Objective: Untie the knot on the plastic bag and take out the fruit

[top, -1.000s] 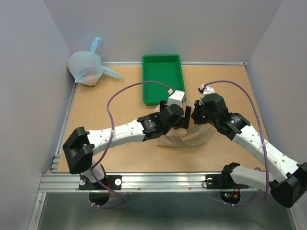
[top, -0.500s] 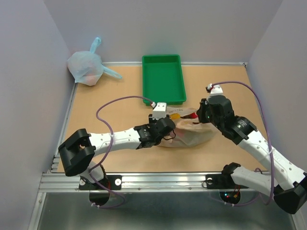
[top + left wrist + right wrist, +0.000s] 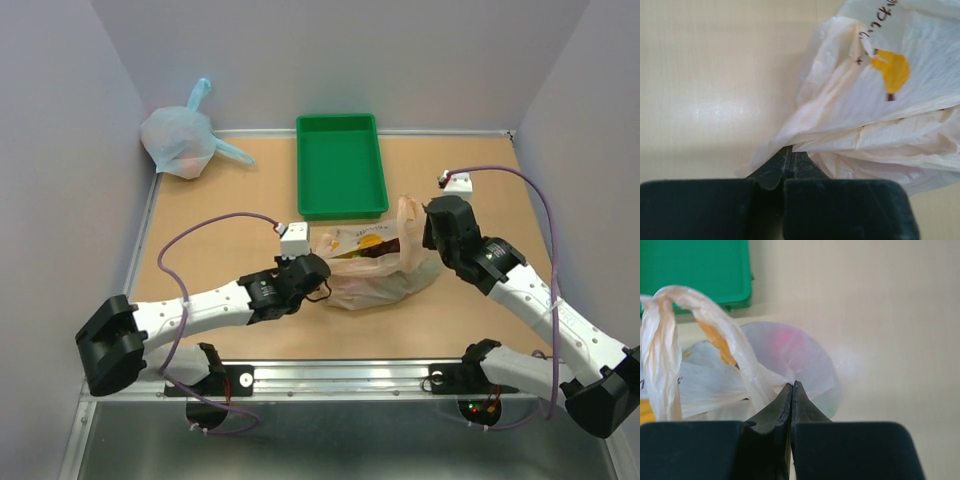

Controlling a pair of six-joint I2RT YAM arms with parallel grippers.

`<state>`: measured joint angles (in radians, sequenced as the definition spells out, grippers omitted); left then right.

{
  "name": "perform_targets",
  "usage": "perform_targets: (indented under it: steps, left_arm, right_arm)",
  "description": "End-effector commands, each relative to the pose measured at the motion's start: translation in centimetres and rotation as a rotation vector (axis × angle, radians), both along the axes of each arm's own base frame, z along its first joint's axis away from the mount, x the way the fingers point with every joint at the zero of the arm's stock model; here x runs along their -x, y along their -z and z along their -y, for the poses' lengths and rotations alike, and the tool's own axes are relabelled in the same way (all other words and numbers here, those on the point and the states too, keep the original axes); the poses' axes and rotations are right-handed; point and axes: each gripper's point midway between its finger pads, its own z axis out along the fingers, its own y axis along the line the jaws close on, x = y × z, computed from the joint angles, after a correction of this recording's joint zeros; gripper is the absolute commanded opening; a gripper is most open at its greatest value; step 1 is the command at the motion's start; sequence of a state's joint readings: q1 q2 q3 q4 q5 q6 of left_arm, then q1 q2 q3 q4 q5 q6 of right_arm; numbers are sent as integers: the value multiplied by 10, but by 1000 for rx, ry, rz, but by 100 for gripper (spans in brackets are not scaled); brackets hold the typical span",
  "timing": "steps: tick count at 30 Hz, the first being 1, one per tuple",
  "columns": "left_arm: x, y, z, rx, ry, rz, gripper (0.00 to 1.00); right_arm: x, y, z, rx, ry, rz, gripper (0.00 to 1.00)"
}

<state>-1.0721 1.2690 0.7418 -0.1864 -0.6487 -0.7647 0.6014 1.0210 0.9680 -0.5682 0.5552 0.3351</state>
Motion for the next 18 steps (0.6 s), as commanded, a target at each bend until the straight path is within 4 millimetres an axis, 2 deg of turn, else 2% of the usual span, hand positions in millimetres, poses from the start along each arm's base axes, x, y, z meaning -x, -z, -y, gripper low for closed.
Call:
perform_targets:
  steps: [1, 2, 3, 5, 7, 8, 9, 10, 12, 13, 14, 15, 18]
  left_arm:
    - [7, 1, -47, -58, -81, -10, 0]
    - [7, -8, -50, -13, -84, 1, 0]
    - [12, -4, -50, 12, -66, -17, 0]
    - [11, -15, -49, 112, -59, 5, 0]
    - [16, -22, -42, 181, -3, -1, 0]
    - [16, -34, -37, 235, 21, 24, 2]
    - [21, -39, -29, 269, 71, 11, 20]
    - [20, -45, -29, 274, 82, 30, 34]
    - [30, -66, -13, 318, 200, 37, 62]
    - [37, -73, -5, 340, 262, 26, 85]
    - [39, -87, -2, 335, 306, 43, 94]
    - [42, -94, -1, 335, 332, 43, 99]
    - [45, -128, 0, 313, 394, 82, 99]
  right_arm:
    - [-9, -11, 52, 95, 220, 70, 1]
    - [-10, -9, 57, 93, 237, 61, 0]
    - [-13, -2, 65, 84, 248, 36, 0]
    - [-14, 4, 68, 77, 238, 13, 1]
    - [-16, 9, 55, 59, 168, -18, 0]
    - [-17, 7, 48, 39, 132, -21, 0]
    - [-16, 8, 38, 12, 77, -34, 0]
    - [-16, 6, 33, 1, 48, -35, 1]
    - [-15, 1, 27, -13, 13, -28, 0]
    - [-14, -1, 24, -18, -17, -28, 1]
    - [-14, -4, 21, -24, -31, -23, 1]
    - [-13, -6, 20, -28, -45, -17, 2]
    - [-10, -17, 8, -73, -106, 1, 6]
